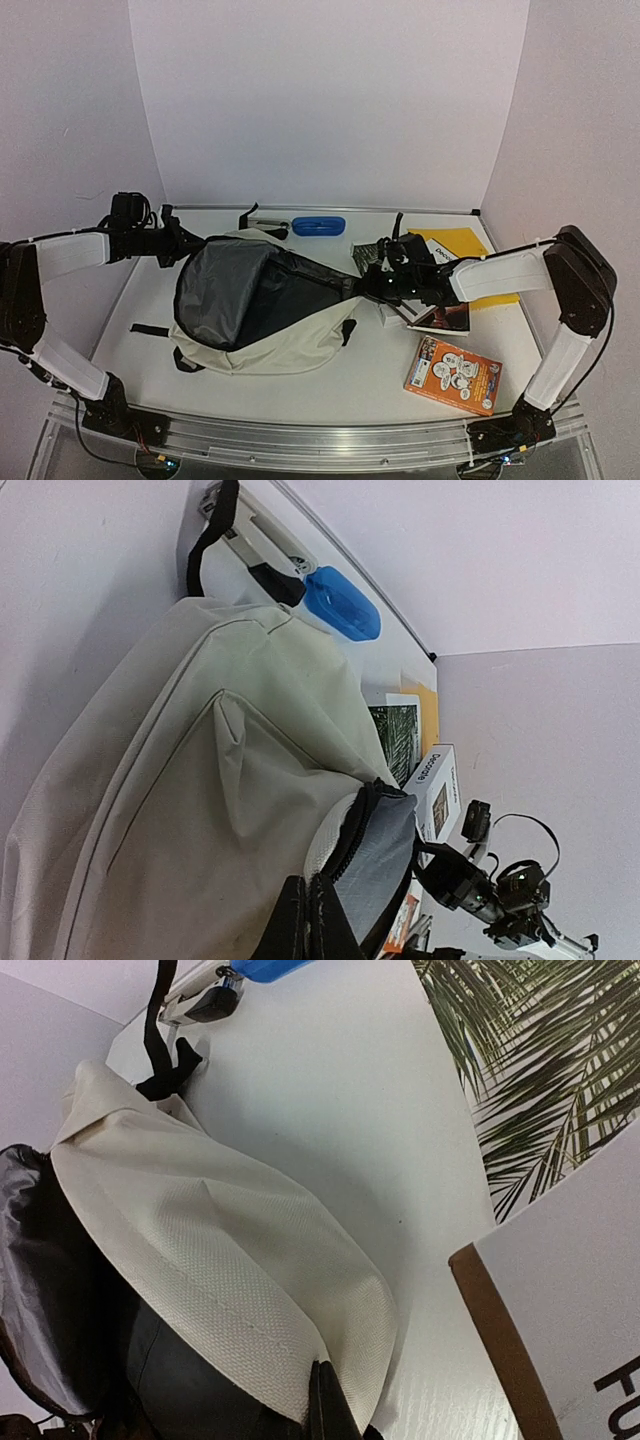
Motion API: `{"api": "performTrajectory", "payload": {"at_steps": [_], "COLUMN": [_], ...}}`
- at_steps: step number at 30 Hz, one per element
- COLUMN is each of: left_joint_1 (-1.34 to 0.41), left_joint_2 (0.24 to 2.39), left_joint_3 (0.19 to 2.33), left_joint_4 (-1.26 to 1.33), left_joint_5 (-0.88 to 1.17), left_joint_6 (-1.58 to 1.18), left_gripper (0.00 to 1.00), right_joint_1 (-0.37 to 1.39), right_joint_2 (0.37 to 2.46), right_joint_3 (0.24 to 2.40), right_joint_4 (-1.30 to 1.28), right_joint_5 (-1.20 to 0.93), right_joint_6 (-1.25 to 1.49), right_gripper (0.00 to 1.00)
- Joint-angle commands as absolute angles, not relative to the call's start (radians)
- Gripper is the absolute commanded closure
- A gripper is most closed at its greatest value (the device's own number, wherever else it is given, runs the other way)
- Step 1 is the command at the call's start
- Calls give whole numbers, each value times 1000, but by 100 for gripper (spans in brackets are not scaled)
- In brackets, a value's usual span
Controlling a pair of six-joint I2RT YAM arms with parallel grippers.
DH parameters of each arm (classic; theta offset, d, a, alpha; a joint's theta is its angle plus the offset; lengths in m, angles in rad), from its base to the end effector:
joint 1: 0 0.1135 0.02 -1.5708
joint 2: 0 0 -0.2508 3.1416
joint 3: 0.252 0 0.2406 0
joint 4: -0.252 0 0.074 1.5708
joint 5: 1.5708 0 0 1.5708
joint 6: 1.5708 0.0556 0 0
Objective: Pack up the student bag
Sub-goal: Unzip the student bag at the center of the board.
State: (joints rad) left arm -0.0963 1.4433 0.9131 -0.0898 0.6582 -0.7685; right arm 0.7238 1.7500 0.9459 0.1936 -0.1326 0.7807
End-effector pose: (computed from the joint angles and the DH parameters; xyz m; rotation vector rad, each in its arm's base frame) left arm 0.3108 -0.0642 0.2276 -0.3709 2.2688 -1.1905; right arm 0.2764 0.2541 0.1601 -0.0144 2.3548 0.9516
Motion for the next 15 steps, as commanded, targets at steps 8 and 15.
{"api": "performTrajectory", "payload": {"at_steps": [8, 15], "left_joint_1": [47, 44], "left_joint_2": [1337, 1416], "left_joint_3": [800, 710], "left_joint_4": [22, 126], "left_joint_5": [581, 588], "left_joint_6": [-803, -819], "left_gripper": [100, 100], "right_joint_1": [654, 656], "right_joint_2": [1750, 1801], "right_joint_3": [971, 1086], "right_joint_4": [84, 85], "right_joint_5": [-46, -100], "right_joint_6": [690, 627], "right_gripper": [100, 100]}}
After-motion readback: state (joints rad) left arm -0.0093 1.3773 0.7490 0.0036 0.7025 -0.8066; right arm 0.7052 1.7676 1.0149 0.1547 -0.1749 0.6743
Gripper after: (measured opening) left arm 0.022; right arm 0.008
